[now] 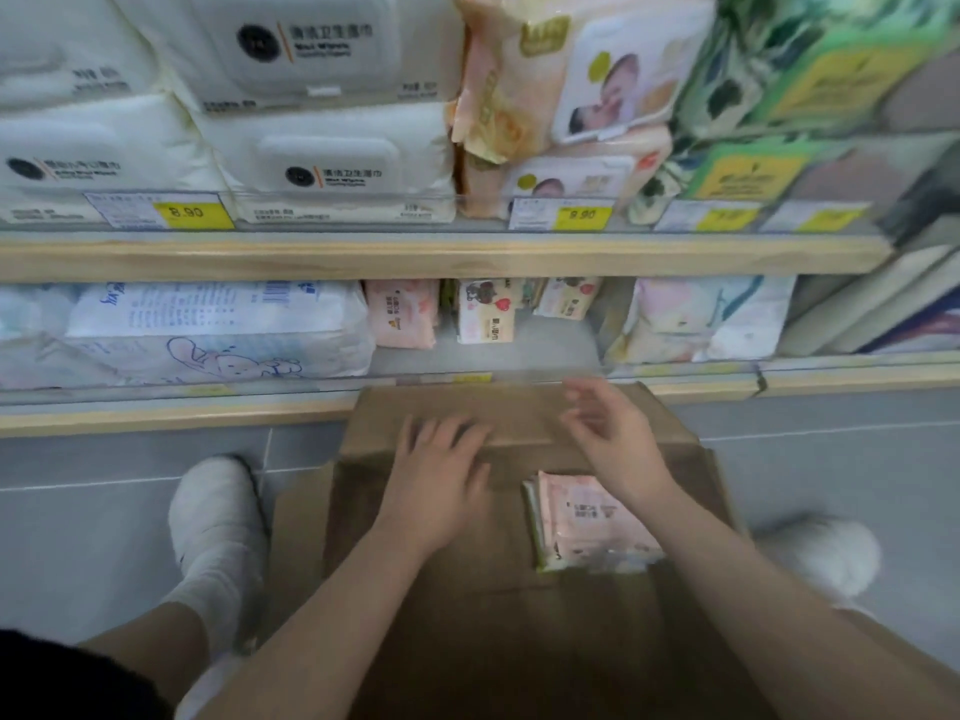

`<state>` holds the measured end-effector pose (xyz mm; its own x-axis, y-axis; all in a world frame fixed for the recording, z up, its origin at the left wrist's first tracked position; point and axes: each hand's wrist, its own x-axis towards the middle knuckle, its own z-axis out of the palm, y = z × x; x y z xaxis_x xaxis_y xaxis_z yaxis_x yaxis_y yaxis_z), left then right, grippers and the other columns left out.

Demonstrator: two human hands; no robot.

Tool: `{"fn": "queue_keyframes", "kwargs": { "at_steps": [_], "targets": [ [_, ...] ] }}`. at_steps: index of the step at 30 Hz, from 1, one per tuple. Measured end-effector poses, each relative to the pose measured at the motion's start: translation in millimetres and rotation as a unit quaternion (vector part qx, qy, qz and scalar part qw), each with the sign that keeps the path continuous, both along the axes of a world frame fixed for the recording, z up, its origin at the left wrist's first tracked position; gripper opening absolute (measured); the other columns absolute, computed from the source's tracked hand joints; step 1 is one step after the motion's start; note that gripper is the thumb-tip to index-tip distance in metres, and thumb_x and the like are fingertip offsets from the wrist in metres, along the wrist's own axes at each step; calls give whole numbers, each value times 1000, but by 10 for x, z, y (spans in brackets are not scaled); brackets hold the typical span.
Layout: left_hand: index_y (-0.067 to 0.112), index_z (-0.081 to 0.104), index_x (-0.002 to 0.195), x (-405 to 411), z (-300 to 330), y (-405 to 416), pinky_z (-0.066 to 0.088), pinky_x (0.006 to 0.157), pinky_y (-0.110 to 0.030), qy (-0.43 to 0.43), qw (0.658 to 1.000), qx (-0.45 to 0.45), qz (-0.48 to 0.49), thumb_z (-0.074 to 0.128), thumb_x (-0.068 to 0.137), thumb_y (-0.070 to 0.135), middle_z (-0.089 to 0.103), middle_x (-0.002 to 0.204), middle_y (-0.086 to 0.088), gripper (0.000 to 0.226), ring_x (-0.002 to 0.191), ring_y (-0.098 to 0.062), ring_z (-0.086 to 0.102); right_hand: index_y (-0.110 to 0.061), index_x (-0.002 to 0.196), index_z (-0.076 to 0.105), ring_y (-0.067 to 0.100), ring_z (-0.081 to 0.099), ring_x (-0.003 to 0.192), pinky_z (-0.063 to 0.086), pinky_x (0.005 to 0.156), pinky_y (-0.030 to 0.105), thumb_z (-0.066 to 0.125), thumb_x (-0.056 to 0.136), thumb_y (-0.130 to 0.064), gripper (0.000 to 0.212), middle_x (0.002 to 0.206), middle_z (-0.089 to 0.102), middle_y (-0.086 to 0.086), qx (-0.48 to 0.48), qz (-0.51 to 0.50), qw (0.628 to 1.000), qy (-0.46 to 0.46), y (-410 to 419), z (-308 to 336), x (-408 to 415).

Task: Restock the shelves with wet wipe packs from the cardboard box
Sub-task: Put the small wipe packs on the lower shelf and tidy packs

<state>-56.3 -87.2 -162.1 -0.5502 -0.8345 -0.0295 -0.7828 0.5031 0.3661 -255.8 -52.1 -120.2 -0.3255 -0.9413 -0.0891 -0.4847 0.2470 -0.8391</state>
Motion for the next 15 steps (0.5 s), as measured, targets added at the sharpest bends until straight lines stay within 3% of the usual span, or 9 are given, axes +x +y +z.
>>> {"fn": "queue_keyframes", "kwargs": {
  "at_steps": [2,5,9,12,15],
  "targets": [
    [23,52,129,-150,-50,44,27,108,-50,-10,1000,-11,-7,50,85,37,54,129,-2,46,119,-25,50,-19,107,58,0,57,81,47,74,7,64,86,-4,27,95,60,-4,6,-38,999,8,269,-38,-154],
    [21,44,136,-210,-148,82,27,108,-49,-43,999,-29,-8,66,78,34,50,135,-3,63,123,-26,44,-20,103,59,7,60,83,44,66,6,66,85,-10,21,97,63,-1,56,-97,993,22,630,-267,-280],
    [19,40,139,-163,-230,78,26,104,-47,-67,995,-65,-19,69,74,32,48,135,-5,72,121,-26,41,-6,118,58,23,57,100,39,79,22,68,84,-16,36,116,57,10,154,-169,972,60,931,-710,-334],
    [18,39,140,-161,-234,73,24,104,-46,-78,994,-79,-16,69,74,31,46,136,-5,73,122,-27,40,-3,129,50,30,46,122,38,98,33,69,84,-24,53,128,49,15,205,-194,958,57,994,-957,-328],
    [18,38,141,-162,-246,70,24,105,-47,-76,994,-82,-19,69,75,30,46,136,-6,74,122,-27,40,-5,133,41,31,44,123,39,99,37,70,82,-32,64,134,42,16,245,-224,943,14,955,-1085,-281]
  ]
}}
